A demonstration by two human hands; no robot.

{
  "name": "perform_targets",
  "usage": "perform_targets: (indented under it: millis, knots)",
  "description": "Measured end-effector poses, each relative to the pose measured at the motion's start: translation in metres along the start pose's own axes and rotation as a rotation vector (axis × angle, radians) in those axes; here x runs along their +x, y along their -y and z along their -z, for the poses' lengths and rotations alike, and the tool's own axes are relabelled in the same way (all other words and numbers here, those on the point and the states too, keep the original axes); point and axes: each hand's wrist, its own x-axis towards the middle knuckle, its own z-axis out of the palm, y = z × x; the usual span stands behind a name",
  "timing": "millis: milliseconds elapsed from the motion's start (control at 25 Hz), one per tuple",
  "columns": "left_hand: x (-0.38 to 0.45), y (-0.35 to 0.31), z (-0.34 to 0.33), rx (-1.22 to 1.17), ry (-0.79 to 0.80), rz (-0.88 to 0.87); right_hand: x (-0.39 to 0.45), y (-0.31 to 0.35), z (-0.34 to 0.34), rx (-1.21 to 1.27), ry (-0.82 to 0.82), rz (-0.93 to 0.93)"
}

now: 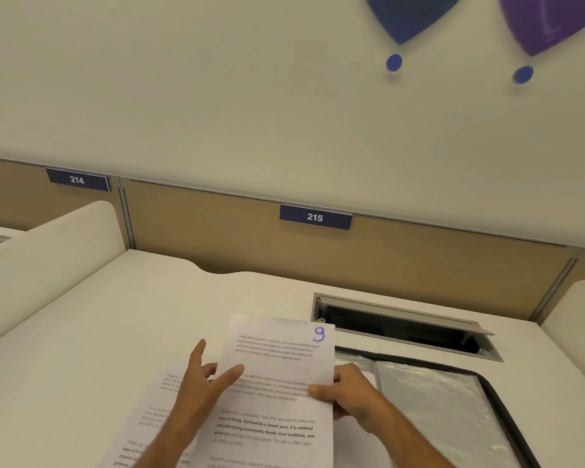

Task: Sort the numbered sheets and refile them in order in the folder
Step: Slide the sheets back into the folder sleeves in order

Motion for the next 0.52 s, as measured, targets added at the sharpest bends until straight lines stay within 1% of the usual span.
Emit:
perform_targets:
  millis: [80, 160, 240, 280, 520]
  knots:
    - [-0.006, -0.001, -0.022, -0.122, 0.092, 0.075, -0.01, -0.01, 0.025, 0.011, -0.024, -0.009]
    - [-0.019, -0.006, -0.049, -0.138, 0.163, 0.062, -0.019, -0.021, 0.047, 0.038, -0.045, -0.023]
    - [-0.029, -0.01, -0.076, -0.113, 0.168, -0.006, -0.028, -0.031, 0.067, 0.086, -0.068, -0.041]
    - [-0.033, -0.012, -0.09, -0.122, 0.141, -0.028, -0.033, -0.037, 0.077, 0.109, -0.082, -0.051]
    - [-0.044, -0.016, -0.161, -0.111, 0.158, -0.076, -0.049, -0.07, 0.122, 0.137, -0.138, -0.064]
